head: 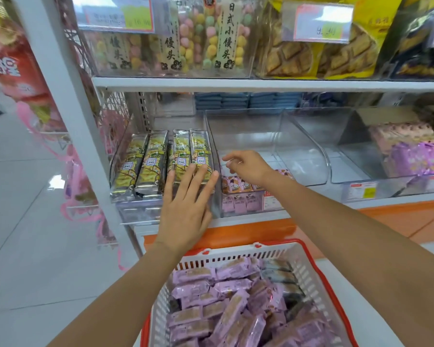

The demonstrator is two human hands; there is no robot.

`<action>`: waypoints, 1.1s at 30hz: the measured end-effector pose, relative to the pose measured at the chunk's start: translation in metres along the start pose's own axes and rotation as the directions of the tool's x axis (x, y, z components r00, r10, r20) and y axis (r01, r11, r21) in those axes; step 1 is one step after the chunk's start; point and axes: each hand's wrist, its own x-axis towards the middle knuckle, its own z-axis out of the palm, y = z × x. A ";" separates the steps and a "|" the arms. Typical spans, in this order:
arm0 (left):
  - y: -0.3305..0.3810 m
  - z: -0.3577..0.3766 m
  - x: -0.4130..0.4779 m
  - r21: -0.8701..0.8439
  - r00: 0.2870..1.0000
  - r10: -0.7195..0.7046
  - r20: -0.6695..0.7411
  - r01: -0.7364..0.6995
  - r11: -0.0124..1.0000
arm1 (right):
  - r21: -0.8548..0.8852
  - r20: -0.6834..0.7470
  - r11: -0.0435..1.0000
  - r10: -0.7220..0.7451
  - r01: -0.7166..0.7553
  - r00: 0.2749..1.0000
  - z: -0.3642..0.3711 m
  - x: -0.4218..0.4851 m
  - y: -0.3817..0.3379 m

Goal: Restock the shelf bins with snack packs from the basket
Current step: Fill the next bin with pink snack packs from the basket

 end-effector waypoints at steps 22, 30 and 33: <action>0.064 0.091 -0.116 -0.250 0.857 0.119 0.502 0.013 0.968 | -0.204 0.026 0.975 0.092 -0.084 0.995 0.074 -0.167 0.124; 0.062 0.111 -0.130 -0.127 0.774 0.058 0.630 0.028 0.992 | -0.368 0.014 0.880 0.328 -0.300 0.945 0.113 -0.152 0.184; 0.064 0.113 -0.132 -0.132 0.776 0.044 0.629 0.051 0.990 | -0.406 -0.016 0.867 0.311 -0.291 0.950 0.125 -0.145 0.192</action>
